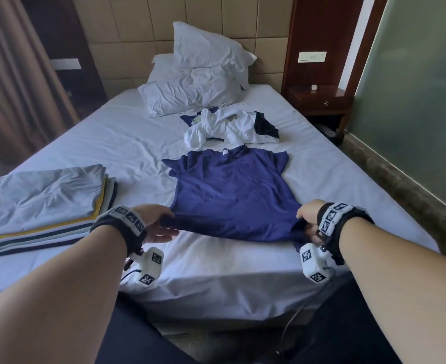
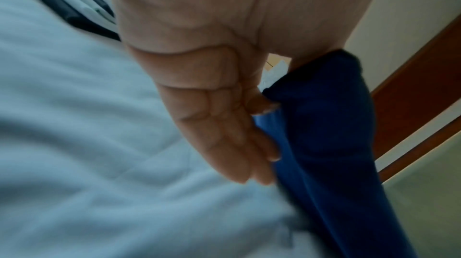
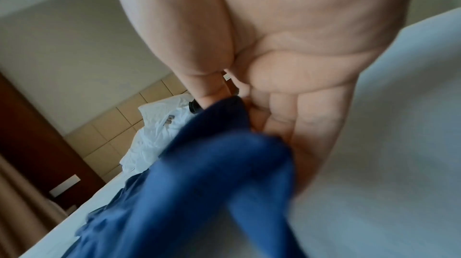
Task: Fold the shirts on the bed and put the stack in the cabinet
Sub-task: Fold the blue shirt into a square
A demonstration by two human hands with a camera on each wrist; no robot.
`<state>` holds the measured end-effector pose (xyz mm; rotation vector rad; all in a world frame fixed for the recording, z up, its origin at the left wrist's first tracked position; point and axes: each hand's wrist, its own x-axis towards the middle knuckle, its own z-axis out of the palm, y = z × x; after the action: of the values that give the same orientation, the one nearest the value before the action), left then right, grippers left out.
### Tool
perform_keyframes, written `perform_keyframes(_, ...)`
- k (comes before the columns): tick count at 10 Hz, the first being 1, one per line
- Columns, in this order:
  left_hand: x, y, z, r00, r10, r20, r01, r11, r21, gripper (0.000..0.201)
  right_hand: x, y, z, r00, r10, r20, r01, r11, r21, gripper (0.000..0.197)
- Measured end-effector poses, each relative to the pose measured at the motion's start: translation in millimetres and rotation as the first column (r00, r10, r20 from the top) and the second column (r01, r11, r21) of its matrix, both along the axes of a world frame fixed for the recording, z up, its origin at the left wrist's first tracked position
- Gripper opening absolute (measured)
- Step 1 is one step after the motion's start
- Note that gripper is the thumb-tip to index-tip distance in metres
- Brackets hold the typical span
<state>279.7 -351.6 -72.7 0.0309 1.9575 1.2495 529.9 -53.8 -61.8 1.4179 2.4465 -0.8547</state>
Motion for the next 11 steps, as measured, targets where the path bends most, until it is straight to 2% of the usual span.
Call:
perform_keyframes(1, -2, -8, 6, 0.999, 0.003, -0.05, -0.008, 0.994, -0.11, 0.008, 7, -9, 20, 0.996, -0.005, 0.085, -0.002, 0.997, 0.082, 0.046)
perform_keyframes(2, -5, -24, 4, 0.984, -0.167, -0.07, 0.126, 0.909, -0.397, 0.025, 18, -18, 27, 0.979, -0.01, 0.204, -0.012, 0.994, 0.108, 0.068)
perform_keyframes(3, -4, -36, 1, 0.963, -0.266, 0.037, 0.247, 0.821, -0.516, 0.035, 29, -25, 30, 0.921, 0.108, 0.374, -0.169, 0.976, 0.135, 0.069)
perform_keyframes(4, -2, -38, 8, 0.914, -0.39, 0.111, 0.369, 0.688, -0.625, 0.042, 29, -26, 24, 0.85, 0.174, 0.498, -0.231, 0.971, 0.056, 0.045)
perform_keyframes(5, -13, -36, 10, 0.874, -0.471, 0.12, 0.412, 0.588, -0.696, 0.044, 22, -19, 18, 0.867, 0.141, 0.478, -0.087, 0.987, -0.132, 0.034)
perform_keyframes(6, -28, -18, 4, 0.894, -0.439, -0.091, 0.274, 0.697, -0.662, 0.034, 12, -9, 23, 0.915, 0.093, 0.394, -0.088, 0.996, -0.03, 0.048)
perform_keyframes(7, -42, 20, 6, 0.843, -0.399, -0.36, 0.175, 0.838, -0.518, 0.027, -5, 16, 11, 0.978, 0.025, 0.209, -0.027, 1.0, 0.008, 0.035)
perform_keyframes(8, -45, 65, 13, 0.708, -0.44, -0.553, 0.163, 0.863, -0.478, 0.022, -18, 43, -19, 0.986, -0.165, 0.035, 0.168, 0.973, -0.157, 0.029)
perform_keyframes(9, -43, 112, 8, 0.618, -0.5, -0.607, 0.218, 0.851, -0.478, 0.023, -35, 63, -45, 0.945, -0.313, -0.093, 0.268, 0.907, -0.325, 0.033)
perform_keyframes(10, -47, 162, -4, 0.596, -0.544, -0.591, 0.291, 0.832, -0.472, 0.047, -54, 84, -57, 0.88, -0.437, -0.183, 0.332, 0.845, -0.419, 0.029)
perform_keyframes(11, -53, 217, -16, 0.539, -0.629, -0.56, 0.372, 0.775, -0.512, 0.067, -73, 116, -62, 0.798, -0.544, -0.258, 0.379, 0.787, -0.488, 0.026)
